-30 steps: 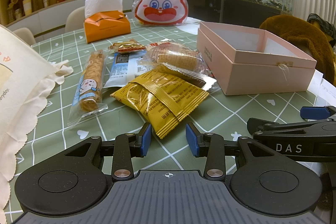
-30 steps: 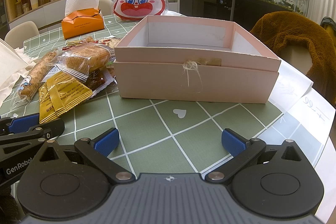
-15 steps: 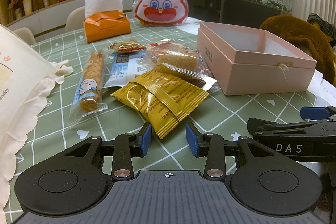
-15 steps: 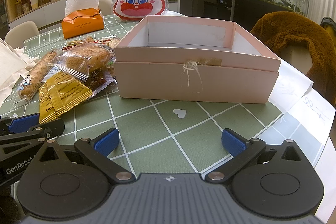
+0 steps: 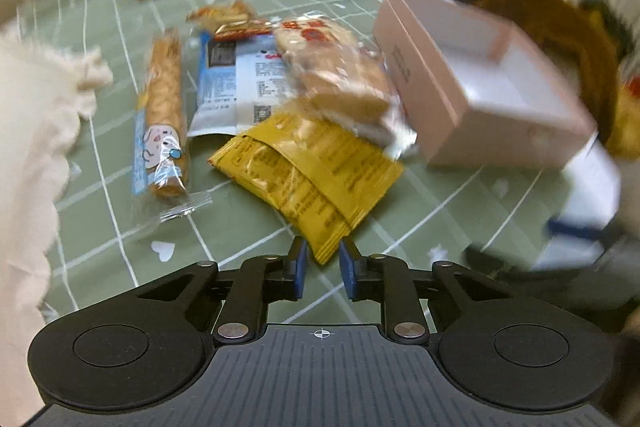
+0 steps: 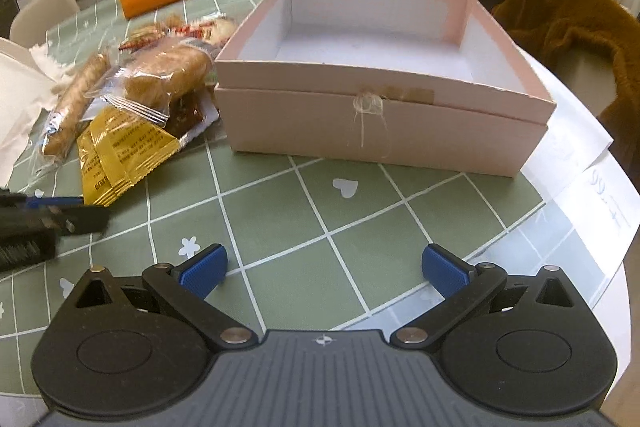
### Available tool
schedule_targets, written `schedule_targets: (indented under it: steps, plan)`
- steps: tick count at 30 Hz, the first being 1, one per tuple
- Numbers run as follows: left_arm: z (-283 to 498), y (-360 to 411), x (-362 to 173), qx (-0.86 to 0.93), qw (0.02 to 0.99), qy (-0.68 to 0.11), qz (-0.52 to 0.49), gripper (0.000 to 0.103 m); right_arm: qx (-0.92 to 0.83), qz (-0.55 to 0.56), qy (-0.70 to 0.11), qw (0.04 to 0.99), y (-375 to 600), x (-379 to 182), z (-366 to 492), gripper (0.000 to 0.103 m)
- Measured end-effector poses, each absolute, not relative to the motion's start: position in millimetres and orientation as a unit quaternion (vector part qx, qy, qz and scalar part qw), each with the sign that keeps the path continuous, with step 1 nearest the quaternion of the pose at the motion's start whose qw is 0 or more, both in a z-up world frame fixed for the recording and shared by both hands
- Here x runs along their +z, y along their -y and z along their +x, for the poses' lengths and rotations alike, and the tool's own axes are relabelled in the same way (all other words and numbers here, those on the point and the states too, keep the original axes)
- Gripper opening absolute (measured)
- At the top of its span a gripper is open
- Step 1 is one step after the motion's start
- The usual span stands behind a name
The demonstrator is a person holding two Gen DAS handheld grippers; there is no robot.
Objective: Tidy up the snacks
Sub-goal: 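Move left tool to the yellow packet while right tool approaches the wrapped round bread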
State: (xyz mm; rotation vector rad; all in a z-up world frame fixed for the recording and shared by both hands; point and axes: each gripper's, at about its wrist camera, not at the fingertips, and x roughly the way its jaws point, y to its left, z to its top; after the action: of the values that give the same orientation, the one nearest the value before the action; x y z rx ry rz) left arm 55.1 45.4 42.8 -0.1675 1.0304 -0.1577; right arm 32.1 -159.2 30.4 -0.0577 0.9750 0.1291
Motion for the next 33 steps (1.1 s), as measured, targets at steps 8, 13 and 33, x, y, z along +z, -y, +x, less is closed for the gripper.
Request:
schedule_targets:
  steps: [8, 13, 33]
  plan:
    - [85.2, -134.7, 79.9, 0.028, 0.902, -0.398, -0.164, 0.028, 0.077, -0.027, -0.486, 0.87, 153.7, 39.6, 47.3, 0.096]
    - [101.0, -128.7, 76.3, -0.039, 0.883, -0.426, -0.192, 0.028, 0.1, -0.028, -0.451, 0.886, 137.1, 59.9, 50.3, 0.096]
    - [65.5, -128.8, 55.4, -0.057, 0.863, -0.463, -0.192, 0.03, 0.16, 0.068, -0.455, 0.873, 93.0, 69.9, 107.1, 0.097]
